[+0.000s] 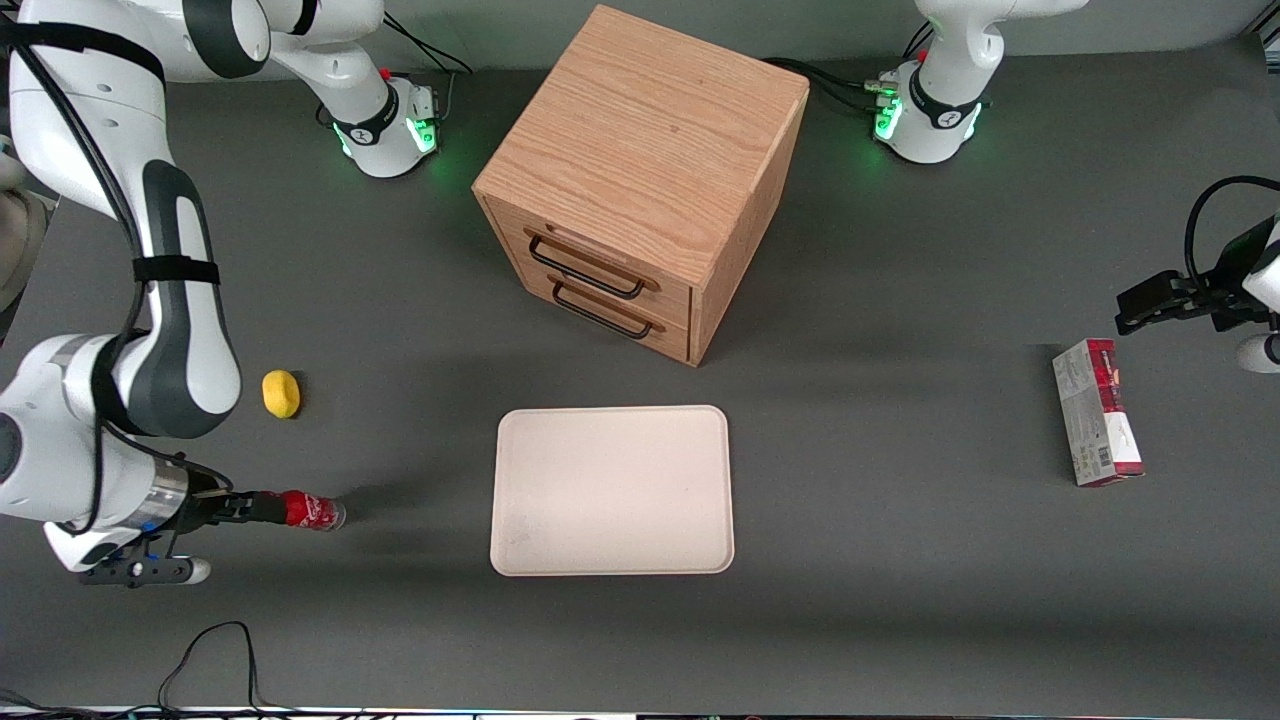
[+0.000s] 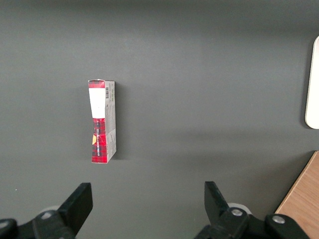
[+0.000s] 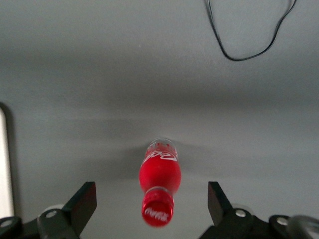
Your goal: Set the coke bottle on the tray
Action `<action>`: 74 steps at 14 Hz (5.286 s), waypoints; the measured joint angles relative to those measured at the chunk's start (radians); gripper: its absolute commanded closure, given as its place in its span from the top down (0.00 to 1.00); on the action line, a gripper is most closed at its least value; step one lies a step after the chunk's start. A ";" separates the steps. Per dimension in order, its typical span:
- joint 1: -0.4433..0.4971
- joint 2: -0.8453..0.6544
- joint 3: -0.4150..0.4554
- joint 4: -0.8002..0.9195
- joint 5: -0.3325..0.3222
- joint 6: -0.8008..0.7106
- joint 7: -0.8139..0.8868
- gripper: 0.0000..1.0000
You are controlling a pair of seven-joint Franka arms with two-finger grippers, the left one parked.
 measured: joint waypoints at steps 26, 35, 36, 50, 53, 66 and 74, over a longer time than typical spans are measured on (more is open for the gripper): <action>-0.003 -0.102 -0.015 0.333 0.001 -0.485 0.052 0.00; 0.071 -0.077 0.296 0.388 -0.144 -0.427 0.543 0.00; 0.086 -0.073 0.300 0.389 -0.148 -0.420 0.557 0.00; 0.206 0.227 0.304 0.390 -0.242 -0.077 0.557 0.00; 0.207 0.256 0.303 0.389 -0.244 -0.074 0.525 0.04; 0.204 0.141 0.277 0.305 -0.255 -0.035 0.511 1.00; 0.103 -0.364 0.089 -0.076 -0.098 -0.319 0.259 1.00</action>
